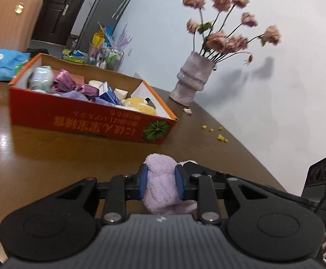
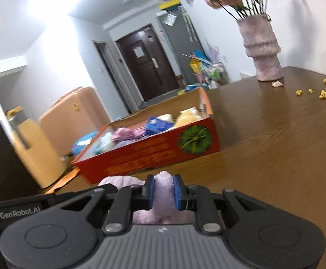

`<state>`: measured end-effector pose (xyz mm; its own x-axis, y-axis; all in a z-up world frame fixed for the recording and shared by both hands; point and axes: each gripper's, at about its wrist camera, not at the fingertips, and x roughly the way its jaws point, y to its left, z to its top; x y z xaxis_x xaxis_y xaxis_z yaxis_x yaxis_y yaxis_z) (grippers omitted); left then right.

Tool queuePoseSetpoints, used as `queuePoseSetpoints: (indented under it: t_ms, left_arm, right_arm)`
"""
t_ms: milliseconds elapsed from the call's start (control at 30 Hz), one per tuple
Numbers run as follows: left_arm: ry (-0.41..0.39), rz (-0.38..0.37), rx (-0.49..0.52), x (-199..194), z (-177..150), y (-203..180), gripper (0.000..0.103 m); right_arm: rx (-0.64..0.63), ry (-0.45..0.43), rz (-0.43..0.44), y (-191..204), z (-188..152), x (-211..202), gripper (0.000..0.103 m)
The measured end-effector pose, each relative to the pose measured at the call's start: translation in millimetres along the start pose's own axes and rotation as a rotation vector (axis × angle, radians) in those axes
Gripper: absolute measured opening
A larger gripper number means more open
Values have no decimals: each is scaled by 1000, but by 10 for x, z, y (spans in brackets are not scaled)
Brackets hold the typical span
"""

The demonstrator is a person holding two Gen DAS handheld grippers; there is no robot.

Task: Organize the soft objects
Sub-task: 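Lift the lilac towel roll with both grippers and carry it over the box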

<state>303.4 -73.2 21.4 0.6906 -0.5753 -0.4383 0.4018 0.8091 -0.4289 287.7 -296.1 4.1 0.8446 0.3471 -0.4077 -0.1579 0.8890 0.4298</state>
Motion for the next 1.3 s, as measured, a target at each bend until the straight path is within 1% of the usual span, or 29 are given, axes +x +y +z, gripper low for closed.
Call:
queuePoseSetpoints:
  t_ms: [167, 333, 433, 600, 700, 767, 833, 933, 967, 1033, 1133, 1200, 1300]
  left_arm:
    - [-39, 18, 13, -626, -287, -141, 26]
    - [-71, 27, 39, -964, -418, -249, 26]
    - [-91, 25, 52, -1065, -421, -286, 26]
    - [-98, 12, 44, -1062, -381, -270, 26]
    - [-106, -9, 55, -961, -211, -255, 26]
    - [-124, -26, 78, -830, 29, -241, 26]
    - [-137, -55, 87, -608, 407, -206, 26]
    - [-136, -71, 85, -159, 1013, -114, 26]
    - [-127, -68, 67, 60, 1248, -46, 26]
    - [-101, -54, 32, 481, 1611, 103, 26]
    - [-38, -18, -27, 1150, 1992, 380, 27]
    - [25, 4, -83, 1602, 2109, 607, 27]
    - [90, 71, -114, 2107, 2138, 853, 27]
  right_arm:
    - [-33, -10, 43, 265, -251, -472, 17]
    - [-80, -43, 49, 472, -362, -789, 17]
    - [-89, -61, 53, 533, -374, -877, 17]
    - [-93, -74, 52, 540, -340, -887, 17]
    - [-104, -88, 49, 523, -207, -815, 17]
    - [-130, -117, 47, 508, 9, -711, 16]
    - [-154, -150, 44, 486, 319, -539, 16]
    - [-170, -170, 36, 399, 925, -91, 16]
    - [-176, -158, 28, 357, 1151, 127, 16]
    - [-181, -124, 4, 269, 1508, 579, 16]
    - [-184, -47, -49, 96, 1911, 1338, 16]
    - [-143, 10, -72, -58, 2060, 1800, 16]
    - [-129, 91, -111, -238, 2144, 2398, 16]
